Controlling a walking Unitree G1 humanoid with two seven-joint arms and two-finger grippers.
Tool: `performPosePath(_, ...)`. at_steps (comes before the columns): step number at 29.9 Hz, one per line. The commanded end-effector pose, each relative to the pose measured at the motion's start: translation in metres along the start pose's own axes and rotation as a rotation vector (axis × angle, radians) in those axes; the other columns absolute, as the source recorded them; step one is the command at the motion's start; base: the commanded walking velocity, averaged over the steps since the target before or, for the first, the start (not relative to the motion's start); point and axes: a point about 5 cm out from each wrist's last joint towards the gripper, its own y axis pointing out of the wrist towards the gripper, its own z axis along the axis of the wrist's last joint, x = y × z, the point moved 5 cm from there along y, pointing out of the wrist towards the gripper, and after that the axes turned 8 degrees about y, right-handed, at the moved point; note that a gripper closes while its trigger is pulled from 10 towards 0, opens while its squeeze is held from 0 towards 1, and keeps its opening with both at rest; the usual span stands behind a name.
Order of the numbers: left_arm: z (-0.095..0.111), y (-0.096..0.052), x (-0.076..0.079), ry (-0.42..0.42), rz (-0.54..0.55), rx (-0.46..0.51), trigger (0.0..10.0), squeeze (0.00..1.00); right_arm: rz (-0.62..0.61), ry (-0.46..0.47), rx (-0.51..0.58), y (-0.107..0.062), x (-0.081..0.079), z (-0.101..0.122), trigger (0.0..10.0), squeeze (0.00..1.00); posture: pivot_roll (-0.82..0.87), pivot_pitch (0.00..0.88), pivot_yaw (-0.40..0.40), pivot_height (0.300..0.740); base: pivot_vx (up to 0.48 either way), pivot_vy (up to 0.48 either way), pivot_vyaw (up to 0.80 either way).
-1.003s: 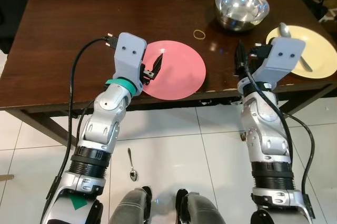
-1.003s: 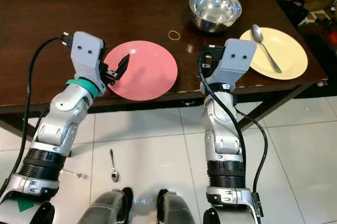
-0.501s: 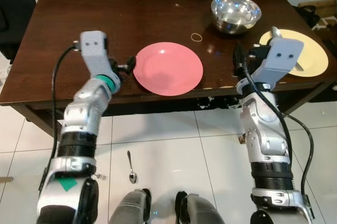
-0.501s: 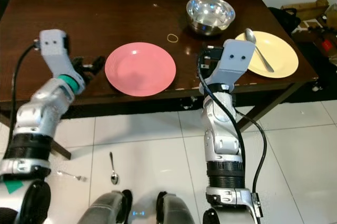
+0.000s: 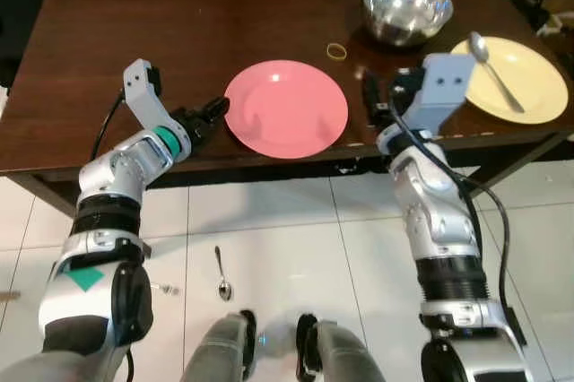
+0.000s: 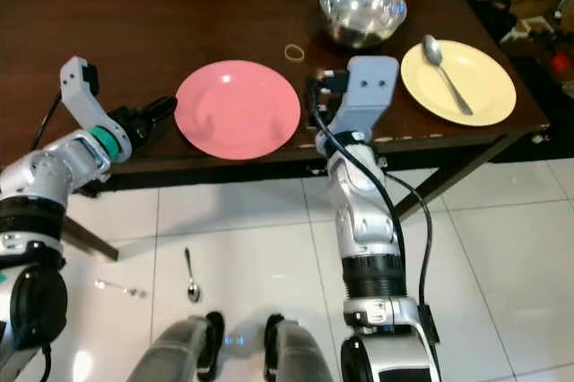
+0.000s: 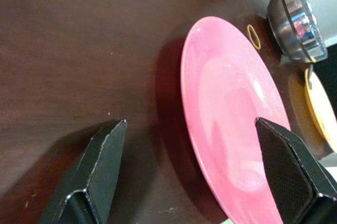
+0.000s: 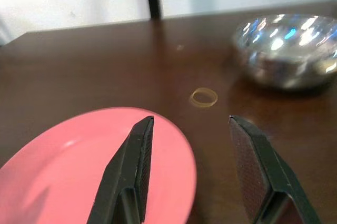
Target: Setting the table
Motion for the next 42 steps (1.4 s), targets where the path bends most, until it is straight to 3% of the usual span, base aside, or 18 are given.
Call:
performPosePath(1, -0.005, -0.002, -0.003, -0.027, -0.005, -0.026, 10.0, 0.00, -0.019, 0.041, -0.042, -0.002, 0.007, -0.010, 10.0, 0.00, 0.15, 0.214, 0.054, 0.740, 0.000, 0.000, 0.00)
performPosePath(6, -0.017, -0.001, 0.001, -0.058, -0.031, -0.096, 10.0, 0.00, -0.040, 0.082, -0.031, 0.003, 0.011, -0.004, 10.0, 0.00, 0.16, 0.241, 0.062, 0.740, 0.000, 0.000, 0.00)
performPosePath(11, -0.035, 0.007, 0.017, -0.074, -0.084, -0.181, 10.0, 0.00, -0.024, 0.079, -0.023, 0.003, 0.007, -0.003, 10.0, 0.00, 0.15, 0.266, 0.080, 0.740, 0.000, 0.000, 0.00)
performPosePath(12, -0.038, 0.009, 0.020, -0.075, -0.093, -0.197, 8.0, 0.00, -0.016, 0.080, -0.027, 0.003, 0.005, -0.004, 10.0, 0.00, 0.15, 0.271, 0.083, 0.740, 0.000, 0.000, 0.00)
performPosePath(13, -0.038, 0.009, 0.020, -0.075, -0.093, -0.197, 8.0, 0.00, -0.016, 0.080, -0.027, 0.003, 0.005, -0.004, 10.0, 0.00, 0.15, 0.271, 0.083, 0.740, 0.000, 0.000, 0.00)
performPosePath(15, -0.041, 0.012, 0.026, -0.070, -0.111, -0.214, 4.7, 0.00, 0.002, 0.086, -0.033, 0.003, 0.002, -0.005, 10.0, 0.00, 0.16, 0.274, 0.084, 0.740, 0.000, 0.000, 0.00)
performPosePath(16, -0.041, 0.012, 0.026, -0.070, -0.111, -0.214, 4.7, 0.00, 0.002, 0.086, -0.033, 0.003, 0.002, -0.005, 10.0, 0.00, 0.16, 0.274, 0.084, 0.740, 0.000, 0.000, 0.00)
performPosePath(17, -0.040, 0.013, 0.029, -0.066, -0.120, -0.218, 2.4, 0.00, 0.010, 0.090, -0.033, 0.004, 0.000, -0.005, 10.0, 0.00, 0.16, 0.275, 0.087, 0.740, 0.000, 0.000, 0.00)
performPosePath(18, -0.040, 0.013, 0.029, -0.066, -0.120, -0.218, 2.4, 0.00, 0.010, 0.090, -0.033, 0.004, 0.000, -0.005, 10.0, 0.00, 0.16, 0.275, 0.087, 0.740, 0.000, 0.000, 0.00)
performPosePath(19, -0.039, 0.013, 0.031, -0.066, -0.129, -0.219, 0.0, 0.00, 0.018, 0.095, -0.033, 0.004, -0.003, -0.005, 10.0, 0.00, 0.16, 0.275, 0.088, 0.740, 0.000, 0.000, 0.00)
performPosePath(42, -0.035, 0.014, 0.032, -0.165, -0.146, -0.167, 0.0, 0.00, 0.038, 0.102, -0.038, 0.006, -0.011, -0.008, 10.0, 0.00, 0.16, 0.246, 0.064, 0.740, 0.000, 0.000, 0.00)
